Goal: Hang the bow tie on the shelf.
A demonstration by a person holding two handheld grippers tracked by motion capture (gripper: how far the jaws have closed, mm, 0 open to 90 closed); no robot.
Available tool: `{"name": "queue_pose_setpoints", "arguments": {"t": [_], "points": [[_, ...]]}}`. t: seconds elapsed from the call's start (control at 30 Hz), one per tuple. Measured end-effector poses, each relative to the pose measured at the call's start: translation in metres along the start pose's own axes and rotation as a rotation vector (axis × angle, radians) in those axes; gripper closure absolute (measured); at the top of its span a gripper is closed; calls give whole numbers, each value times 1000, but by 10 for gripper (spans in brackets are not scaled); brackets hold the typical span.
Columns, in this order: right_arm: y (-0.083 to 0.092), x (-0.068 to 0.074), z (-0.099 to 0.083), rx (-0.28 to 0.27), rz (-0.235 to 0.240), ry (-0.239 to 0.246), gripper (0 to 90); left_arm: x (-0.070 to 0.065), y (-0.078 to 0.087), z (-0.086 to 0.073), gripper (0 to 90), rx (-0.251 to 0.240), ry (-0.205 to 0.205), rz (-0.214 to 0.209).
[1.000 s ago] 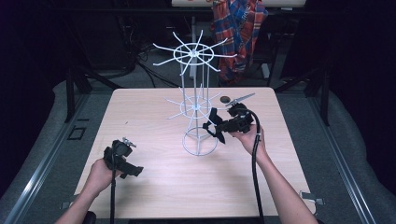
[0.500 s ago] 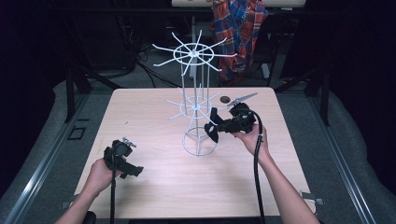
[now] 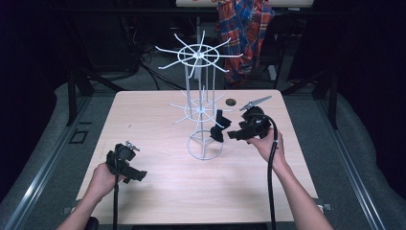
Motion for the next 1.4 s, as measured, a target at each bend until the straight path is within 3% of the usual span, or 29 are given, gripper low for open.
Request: {"name": "queue_pose_setpoints", "arguments": {"t": [0.07,0.37,1.0,1.4], "points": [[5,0,-2,7,-14,9,249,0,0,0,6,-3,1,1],[17,-3,-15,46,-53,54,179,0,0,0,6,-1,1,-1],[33,-14,-51,74,-66,51,143,-1,0,0,6,-4,0,0],[32,-17,-84,152,-51,27,117,-1,1,0,7,-3,-2,1]]}}
Point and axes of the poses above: each handheld gripper's, and its own axes: y roughly backward along the jaws, z roughly out of its top, x roughly to its left, the point moved 10 cm from there along -y, roughly forward along the jaws, and after that the axes turned 13 degrees about -z, right-handed, at the moved point
